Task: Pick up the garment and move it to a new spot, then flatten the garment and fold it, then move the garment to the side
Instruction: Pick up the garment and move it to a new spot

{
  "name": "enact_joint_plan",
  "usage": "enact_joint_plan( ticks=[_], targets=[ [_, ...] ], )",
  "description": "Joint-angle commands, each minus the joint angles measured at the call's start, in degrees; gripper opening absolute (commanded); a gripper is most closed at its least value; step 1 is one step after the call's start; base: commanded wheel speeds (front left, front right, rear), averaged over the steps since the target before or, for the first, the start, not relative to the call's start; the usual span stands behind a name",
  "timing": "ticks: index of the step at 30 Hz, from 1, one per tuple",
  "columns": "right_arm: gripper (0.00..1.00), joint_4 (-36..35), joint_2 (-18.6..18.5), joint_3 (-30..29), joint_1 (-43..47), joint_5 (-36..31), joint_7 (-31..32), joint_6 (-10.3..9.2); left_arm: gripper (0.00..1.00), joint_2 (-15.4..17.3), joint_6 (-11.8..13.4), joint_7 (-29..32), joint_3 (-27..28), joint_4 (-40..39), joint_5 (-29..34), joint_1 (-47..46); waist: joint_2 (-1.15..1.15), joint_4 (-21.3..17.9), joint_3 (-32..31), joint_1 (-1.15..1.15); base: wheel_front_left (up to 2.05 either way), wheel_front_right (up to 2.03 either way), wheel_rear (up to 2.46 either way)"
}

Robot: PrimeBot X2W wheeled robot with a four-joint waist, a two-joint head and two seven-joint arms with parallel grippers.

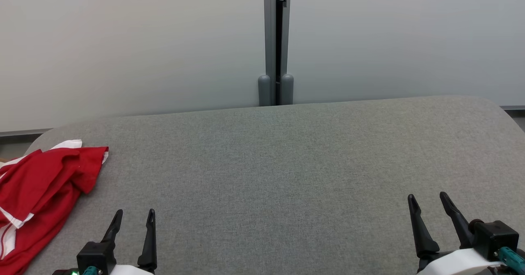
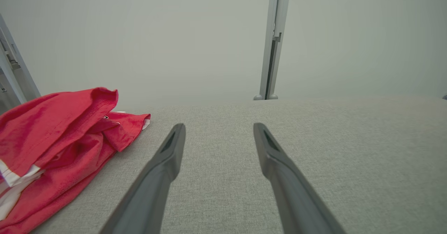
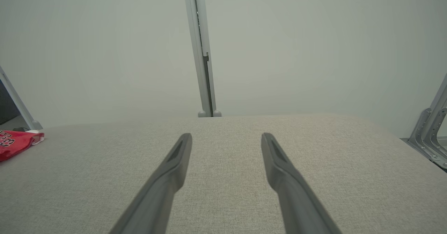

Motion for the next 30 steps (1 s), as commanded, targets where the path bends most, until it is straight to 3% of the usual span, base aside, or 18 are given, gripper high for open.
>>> enact_joint_plan(
  ticks=[1,15,30],
  targets=[
    [1.0,0.07,-0.25,-0.03,0.26,0.4,-0.31,0.0,1.0,0.22,0.21,0.07,0.07,0.17,-0.55,-0.69,0.0,0.0,-0.03,0.0,0.0,0.0,0.0],
    [1.0,-0.35,-0.8,-0.39,0.01,-0.01,-0.59,0.0,1.0,0.78,0.53,0.65,-0.63,0.25,-1.31,-1.89,0.0,2.16,0.27,0.0,0.0,0.0,0.0],
    [1.0,-2.55,-0.18,1.5,-1.37,-0.1,-0.44,0.0,1.0,2.8,1.47,0.7,1.16,-0.74,-2.71,-3.41,0.0,15.43,1.33,0.0,0.0,0.0,0.0]
  ],
)
